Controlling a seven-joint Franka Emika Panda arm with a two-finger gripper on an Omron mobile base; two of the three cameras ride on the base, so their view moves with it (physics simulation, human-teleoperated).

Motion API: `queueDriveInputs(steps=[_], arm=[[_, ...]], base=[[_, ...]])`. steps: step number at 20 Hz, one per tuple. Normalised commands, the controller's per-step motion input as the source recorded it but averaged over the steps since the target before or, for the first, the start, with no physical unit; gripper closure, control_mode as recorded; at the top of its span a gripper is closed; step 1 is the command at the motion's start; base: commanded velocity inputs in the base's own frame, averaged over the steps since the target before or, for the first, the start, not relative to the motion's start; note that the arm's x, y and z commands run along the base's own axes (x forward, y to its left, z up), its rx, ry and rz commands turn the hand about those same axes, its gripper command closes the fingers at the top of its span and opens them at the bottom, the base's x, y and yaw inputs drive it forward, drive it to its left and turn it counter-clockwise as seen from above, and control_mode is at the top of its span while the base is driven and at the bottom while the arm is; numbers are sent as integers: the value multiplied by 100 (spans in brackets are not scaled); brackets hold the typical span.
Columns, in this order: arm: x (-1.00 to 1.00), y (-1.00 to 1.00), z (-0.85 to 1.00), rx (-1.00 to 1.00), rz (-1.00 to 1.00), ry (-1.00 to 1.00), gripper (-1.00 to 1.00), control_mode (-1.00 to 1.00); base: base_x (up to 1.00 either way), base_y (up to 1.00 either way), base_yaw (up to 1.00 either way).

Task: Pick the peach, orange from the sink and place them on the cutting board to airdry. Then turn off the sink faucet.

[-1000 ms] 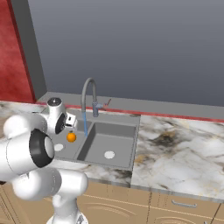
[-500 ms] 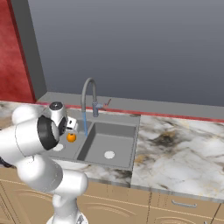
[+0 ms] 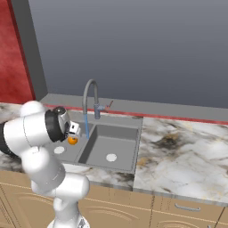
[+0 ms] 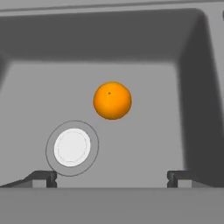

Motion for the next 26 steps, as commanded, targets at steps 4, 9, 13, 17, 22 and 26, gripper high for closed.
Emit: queueDriveInputs(steps=[4, 9, 13, 17, 22, 26], arm=[[19, 8, -14, 0, 0, 0, -100, -100], [15, 6, -9, 0, 0, 0, -100, -100], [18, 3, -5, 0, 0, 0, -100, -100], [26, 0, -5, 0, 0, 0, -100, -100], [27, 0, -10, 0, 0, 0, -100, -100], [23, 0, -17, 0, 0, 0, -100, -100]], base=[[0, 0, 0], [0, 0, 0], [0, 0, 0], [0, 0, 0], [0, 0, 0], [0, 0, 0]])
